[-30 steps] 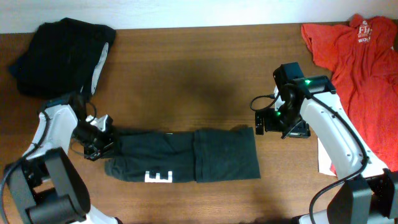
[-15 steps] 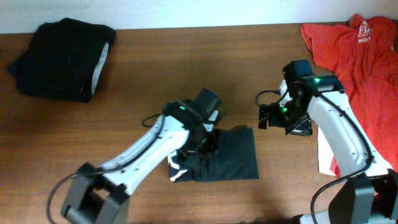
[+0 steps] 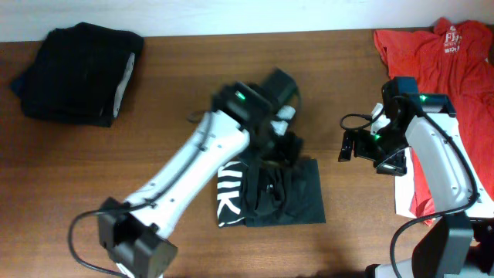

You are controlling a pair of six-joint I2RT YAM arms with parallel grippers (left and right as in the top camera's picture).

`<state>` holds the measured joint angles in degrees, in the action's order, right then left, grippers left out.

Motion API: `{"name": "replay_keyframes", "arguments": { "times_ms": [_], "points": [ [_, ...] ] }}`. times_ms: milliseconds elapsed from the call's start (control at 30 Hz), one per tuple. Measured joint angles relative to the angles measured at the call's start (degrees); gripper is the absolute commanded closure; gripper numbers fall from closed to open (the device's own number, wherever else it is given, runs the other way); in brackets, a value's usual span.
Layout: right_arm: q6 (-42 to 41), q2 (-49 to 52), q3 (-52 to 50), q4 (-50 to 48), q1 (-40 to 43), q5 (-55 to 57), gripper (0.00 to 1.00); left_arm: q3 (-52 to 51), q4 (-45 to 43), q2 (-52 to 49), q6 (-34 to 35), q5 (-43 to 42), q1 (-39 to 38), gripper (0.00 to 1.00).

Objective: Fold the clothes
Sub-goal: 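Grasp the strip's left end with the left gripper and fold it rightward, then press the folded bundle with the right gripper, left gripper withdrawn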

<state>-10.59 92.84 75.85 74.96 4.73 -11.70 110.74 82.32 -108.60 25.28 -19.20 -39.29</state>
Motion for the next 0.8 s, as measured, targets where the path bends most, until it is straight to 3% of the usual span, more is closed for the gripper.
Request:
{"name": "replay_keyframes", "arguments": {
  "times_ms": [33, 133, 200, 300, 367, 433, 500, 533, 567, 600, 700, 733, 767, 800],
  "points": [
    [1.5, 0.0, 0.0, 0.3, 0.0, -2.2, 0.01, 1.5, 3.6, 0.2, -0.3, 2.5, 2.7, 0.01],
    [5.5, 0.0, 0.0, -0.8, -4.7, -9.9, 0.03, 2.0, 9.7, 0.3, -0.9, 13.1, 16.7, 0.01],
    [3.0, 0.1, 0.0, -7.6, -13.2, -10.8, 0.05, 2.0, 12.2, 0.3, -0.9, 16.0, 21.7, 0.01],
    [-2.3, 2.1, 0.0, -15.5, -23.6, -9.2, 0.04, 2.1, 14.1, 0.3, -0.9, 18.3, 23.0, 0.01],
    [-4.9, 5.6, 0.0, -16.7, -27.6, -6.7, 0.10, 2.1, 14.3, 0.3, -0.9, 19.5, 22.8, 0.01],
    [-6.8, 9.9, 0.0, -18.0, -28.5, -4.3, 0.35, 2.1, 14.3, 0.3, -0.9, 20.0, 22.8, 0.01],
    [-7.5, 12.5, 0.0, -18.7, -28.5, -3.1, 0.67, 2.1, 14.3, 0.3, -0.9, 20.6, 22.8, 0.01],
    [-7.5, 12.9, 0.0, -18.9, -28.5, -2.3, 0.88, 2.1, 14.3, 0.3, -0.9, 21.1, 22.8, 0.01],
    [-7.7, 12.9, 0.0, -19.0, -28.5, -1.3, 0.96, 2.1, 14.3, 0.3, -0.9, 21.2, 22.8, 0.01],
    [-7.8, 12.9, 0.0, -18.8, -28.4, -0.1, 0.96, 2.1, 14.3, 0.3, -0.9, 21.3, 22.8, 0.01],
    [-7.8, 12.9, 0.2, -12.5, -25.7, 5.9, 0.96, 1.9, 13.9, 0.3, -0.9, 21.6, 22.8, 0.01],
    [-7.8, 13.0, 1.0, -9.1, -23.9, 8.0, 0.79, 1.0, 12.9, 0.4, -0.9, 21.6, 22.8, 0.01],
    [-7.8, 13.0, 1.6, -6.7, -22.4, 9.2, 0.20, -0.7, 11.3, 0.4, -0.9, 21.6, 22.8, 0.01],
    [-7.9, 13.1, 2.1, -4.2, -19.2, 11.1, 0.01, -3.1, 10.0, 0.3, -0.9, 21.6, 22.8, 0.01]
  ]
}}
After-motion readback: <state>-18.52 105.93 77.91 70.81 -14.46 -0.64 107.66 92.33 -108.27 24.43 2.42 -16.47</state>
